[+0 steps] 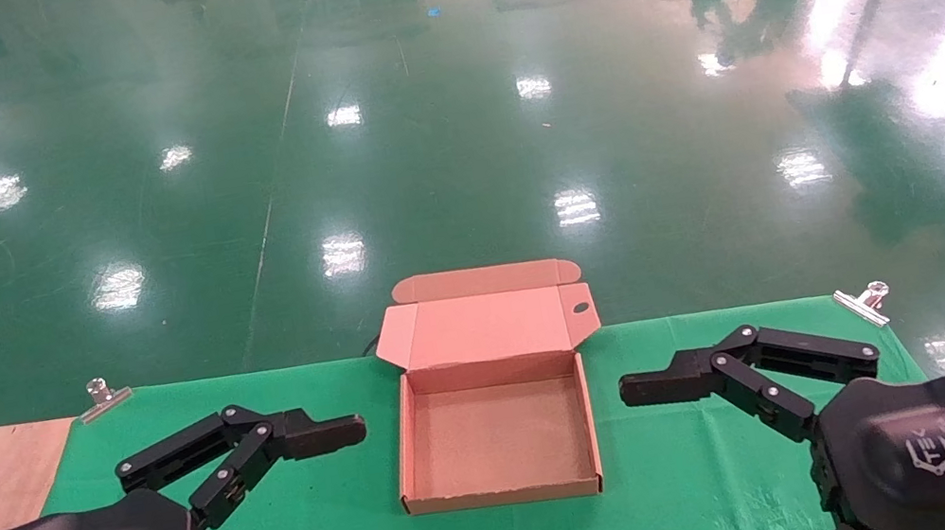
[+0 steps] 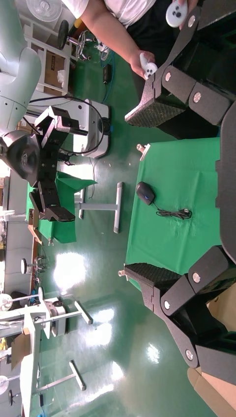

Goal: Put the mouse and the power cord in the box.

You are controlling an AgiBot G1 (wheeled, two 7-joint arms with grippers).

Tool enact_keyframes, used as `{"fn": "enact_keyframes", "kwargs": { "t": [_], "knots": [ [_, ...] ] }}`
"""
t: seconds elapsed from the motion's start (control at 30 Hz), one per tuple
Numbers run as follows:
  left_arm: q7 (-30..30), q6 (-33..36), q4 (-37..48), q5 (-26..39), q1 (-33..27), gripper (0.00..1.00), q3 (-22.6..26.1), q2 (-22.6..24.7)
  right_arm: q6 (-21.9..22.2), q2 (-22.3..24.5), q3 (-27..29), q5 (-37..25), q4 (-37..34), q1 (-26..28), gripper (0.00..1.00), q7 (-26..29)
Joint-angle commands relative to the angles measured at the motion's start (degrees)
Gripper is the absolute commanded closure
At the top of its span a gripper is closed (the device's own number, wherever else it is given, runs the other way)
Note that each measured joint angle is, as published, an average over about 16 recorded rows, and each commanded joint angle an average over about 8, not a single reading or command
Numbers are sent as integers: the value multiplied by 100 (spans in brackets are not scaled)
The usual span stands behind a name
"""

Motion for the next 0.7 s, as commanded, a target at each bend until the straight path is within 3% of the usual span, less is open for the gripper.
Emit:
{"fn": "enact_keyframes", "kwargs": {
  "t": [0.03,0.7],
  "knots": [
    [0,0,0,0,0,0,0,0,0,0,0,0,0,0,0,0],
    [0,0,0,0,0,0,0,0,7,-6,-7,-6,-5,4,0,-3]
  ]
}}
